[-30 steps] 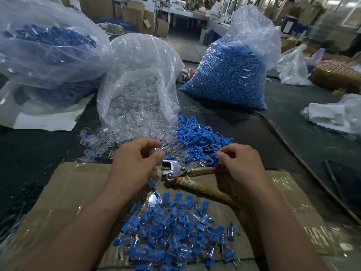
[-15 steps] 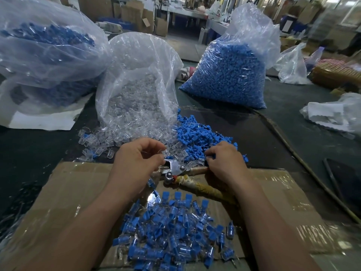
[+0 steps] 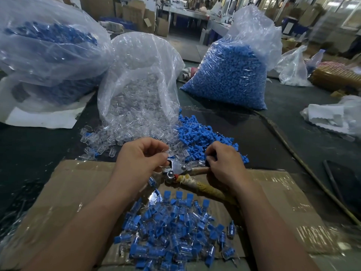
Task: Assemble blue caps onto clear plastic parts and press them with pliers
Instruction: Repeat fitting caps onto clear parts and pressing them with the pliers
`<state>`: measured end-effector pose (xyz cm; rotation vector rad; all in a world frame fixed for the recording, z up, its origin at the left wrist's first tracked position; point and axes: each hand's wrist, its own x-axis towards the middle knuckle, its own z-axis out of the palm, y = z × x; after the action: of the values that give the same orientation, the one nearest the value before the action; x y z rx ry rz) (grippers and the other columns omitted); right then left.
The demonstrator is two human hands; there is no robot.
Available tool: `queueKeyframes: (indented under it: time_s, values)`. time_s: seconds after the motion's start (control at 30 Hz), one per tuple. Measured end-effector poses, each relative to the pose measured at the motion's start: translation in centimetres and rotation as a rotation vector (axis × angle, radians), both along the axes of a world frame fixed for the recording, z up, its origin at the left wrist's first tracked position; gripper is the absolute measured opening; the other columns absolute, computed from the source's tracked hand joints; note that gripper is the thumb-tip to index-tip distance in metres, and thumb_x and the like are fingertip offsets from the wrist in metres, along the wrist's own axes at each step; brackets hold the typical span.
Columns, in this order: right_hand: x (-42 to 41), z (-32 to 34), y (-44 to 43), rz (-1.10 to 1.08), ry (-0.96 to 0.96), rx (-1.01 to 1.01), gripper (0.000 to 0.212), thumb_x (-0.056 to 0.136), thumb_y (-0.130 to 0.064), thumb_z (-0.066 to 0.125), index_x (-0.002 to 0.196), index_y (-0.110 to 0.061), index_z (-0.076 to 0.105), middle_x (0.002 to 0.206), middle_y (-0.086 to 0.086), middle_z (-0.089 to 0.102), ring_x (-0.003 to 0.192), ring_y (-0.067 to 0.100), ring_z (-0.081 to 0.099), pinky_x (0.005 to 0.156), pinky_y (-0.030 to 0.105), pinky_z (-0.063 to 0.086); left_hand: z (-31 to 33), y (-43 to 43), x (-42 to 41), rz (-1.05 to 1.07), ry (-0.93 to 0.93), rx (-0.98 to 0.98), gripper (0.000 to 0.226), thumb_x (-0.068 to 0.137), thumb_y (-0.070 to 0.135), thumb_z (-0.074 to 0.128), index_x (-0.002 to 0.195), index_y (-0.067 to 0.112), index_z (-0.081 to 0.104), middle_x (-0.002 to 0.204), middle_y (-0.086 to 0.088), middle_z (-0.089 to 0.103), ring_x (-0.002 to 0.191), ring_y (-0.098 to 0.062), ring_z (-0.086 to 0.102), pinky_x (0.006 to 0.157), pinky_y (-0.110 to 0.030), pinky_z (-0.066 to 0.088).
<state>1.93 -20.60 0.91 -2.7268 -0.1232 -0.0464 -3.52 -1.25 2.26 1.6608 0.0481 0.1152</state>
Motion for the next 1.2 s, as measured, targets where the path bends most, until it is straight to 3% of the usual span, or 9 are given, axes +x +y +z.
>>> queueKeyframes:
  time_s: [0.07, 0.13, 0.2, 0.3, 0.4, 0.5, 0.63, 1.0, 1.2]
  values:
    - [0.0, -0.2, -0.2, 0.008, -0.031, -0.009, 0.02, 0.093, -0.015, 0.048, 0.111, -0.019, 0.056, 0.104, 0.0, 0.055, 0.101, 0.017, 0.048, 0.094, 0.038, 0.039, 0.1, 0.0, -0.1, -0.009, -0.002, 0.002, 0.018, 0.079, -0.002, 0.063, 0.075, 0.015, 0.064, 0.063, 0.003, 0.068, 0.057, -0.007, 0.065, 0.053, -0.016, 0.052]
    - [0.0, -0.2, -0.5, 0.032, -0.097, 0.006, 0.026, 0.094, -0.013, 0.044, 0.116, -0.017, 0.058, 0.103, -0.001, 0.051, 0.099, 0.014, 0.044, 0.087, 0.027, 0.035, 0.0, 0.0, -0.1, -0.015, -0.004, 0.005, 0.017, 0.08, -0.001, 0.063, 0.073, 0.015, 0.064, 0.062, 0.002, 0.068, 0.057, -0.008, 0.065, 0.054, -0.019, 0.054]
    - [-0.4, 0.2, -0.7, 0.043, -0.161, 0.101, 0.023, 0.094, -0.01, 0.046, 0.108, -0.018, 0.062, 0.095, -0.007, 0.046, 0.09, 0.005, 0.041, 0.075, 0.015, 0.029, 0.0, 0.0, -0.2, -0.019, 0.0, 0.007, 0.016, 0.08, 0.001, 0.063, 0.072, 0.014, 0.064, 0.064, 0.0, 0.069, 0.059, -0.011, 0.066, 0.056, -0.023, 0.055]
    - [-1.6, 1.3, -0.5, 0.064, -0.2, 0.332, 0.022, 0.09, -0.006, 0.054, 0.09, -0.027, 0.061, 0.085, -0.018, 0.051, 0.079, -0.008, 0.05, 0.067, 0.002, 0.036, 0.0, -0.2, -0.2, -0.038, 0.026, -0.023, 0.012, 0.083, 0.002, 0.061, 0.075, 0.012, 0.062, 0.067, -0.003, 0.07, 0.061, -0.016, 0.068, 0.057, -0.029, 0.056]
    - [-3.2, 2.4, 0.9, 0.11, -0.172, 0.595, 0.027, 0.085, -0.007, 0.062, 0.079, -0.034, 0.059, 0.079, -0.015, 0.062, 0.075, -0.005, 0.059, 0.067, 0.008, 0.046, 0.1, -0.3, -0.3, -0.042, 0.037, -0.046, 0.011, 0.083, 0.001, 0.059, 0.078, 0.011, 0.061, 0.067, -0.003, 0.07, 0.059, -0.015, 0.068, 0.057, -0.027, 0.056]
    - [-4.5, 3.0, 2.5, 0.195, -0.158, 0.722, 0.026, 0.08, -0.006, 0.068, 0.075, -0.031, 0.061, 0.073, -0.012, 0.064, 0.07, 0.0, 0.06, 0.065, 0.012, 0.048, 0.3, -0.5, -0.4, -0.048, 0.033, -0.063, 0.017, 0.082, -0.002, 0.061, 0.081, 0.015, 0.062, 0.07, -0.004, 0.071, 0.06, -0.013, 0.068, 0.057, -0.023, 0.057]
    - [-5.2, 2.8, 3.7, 0.264, -0.167, 0.748, 0.027, 0.078, -0.004, 0.07, 0.074, -0.03, 0.063, 0.07, -0.015, 0.064, 0.068, -0.001, 0.06, 0.063, 0.01, 0.046, 0.4, -0.6, -0.4, -0.049, 0.041, -0.076, 0.02, 0.081, -0.003, 0.062, 0.08, 0.017, 0.064, 0.069, -0.008, 0.071, 0.061, -0.014, 0.068, 0.059, -0.025, 0.057]
    - [-5.1, 1.8, 4.1, 0.176, -0.249, 0.601, 0.025, 0.077, -0.012, 0.071, 0.065, -0.03, 0.059, 0.057, -0.015, 0.058, 0.059, -0.004, 0.057, 0.055, 0.007, 0.042, 0.2, -0.8, -0.7, -0.074, -0.035, -0.008, 0.028, 0.076, -0.002, 0.068, 0.074, 0.026, 0.068, 0.068, -0.002, 0.071, 0.061, -0.015, 0.069, 0.058, -0.023, 0.056]
    - [-5.1, 2.0, 4.0, 0.215, -0.18, 0.576, 0.021, 0.077, -0.018, 0.073, 0.065, -0.03, 0.06, 0.059, -0.015, 0.059, 0.06, -0.005, 0.057, 0.055, 0.009, 0.044, 0.2, -1.1, -0.9, -0.103, -0.051, 0.028, 0.028, 0.078, -0.003, 0.066, 0.076, 0.025, 0.066, 0.069, 0.001, 0.071, 0.061, -0.011, 0.068, 0.057, -0.018, 0.053]
